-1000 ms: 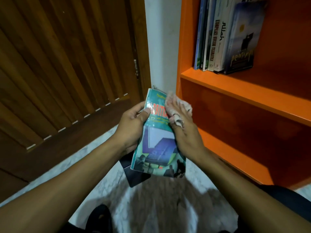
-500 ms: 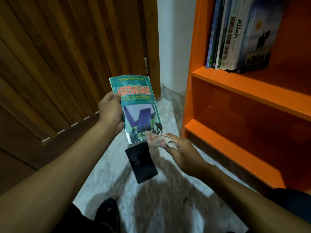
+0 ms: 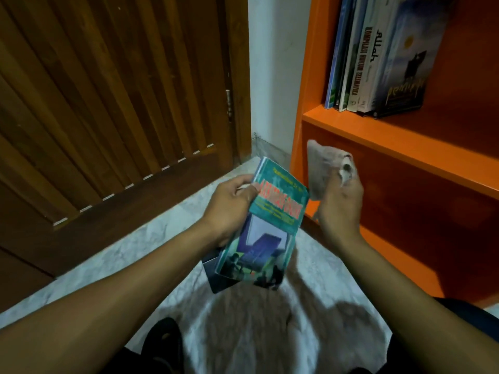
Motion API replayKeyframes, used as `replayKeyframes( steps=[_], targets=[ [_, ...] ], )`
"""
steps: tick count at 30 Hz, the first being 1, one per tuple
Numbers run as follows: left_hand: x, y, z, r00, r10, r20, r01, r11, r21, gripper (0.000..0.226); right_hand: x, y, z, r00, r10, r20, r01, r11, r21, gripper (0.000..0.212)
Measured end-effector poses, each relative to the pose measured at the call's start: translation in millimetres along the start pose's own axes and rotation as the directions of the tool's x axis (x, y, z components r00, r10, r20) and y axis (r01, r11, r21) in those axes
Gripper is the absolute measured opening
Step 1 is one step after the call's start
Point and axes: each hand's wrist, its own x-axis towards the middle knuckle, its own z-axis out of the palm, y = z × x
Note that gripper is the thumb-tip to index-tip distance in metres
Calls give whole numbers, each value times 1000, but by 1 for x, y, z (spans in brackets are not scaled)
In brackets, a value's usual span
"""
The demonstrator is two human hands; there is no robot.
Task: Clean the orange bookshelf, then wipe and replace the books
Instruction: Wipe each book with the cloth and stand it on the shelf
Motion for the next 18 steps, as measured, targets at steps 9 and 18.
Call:
replayKeyframes(
  steps=[9,18],
  targets=[
    [12,3,10,971,-235,-33,197,877,-439,29,-43,17,22,757,-79,648,434,802,-409,60],
    [34,18,-45,903,-199,-380,13,898,-440,26,-72,26,29,652,-149,743,339,934,-110,33]
  ],
)
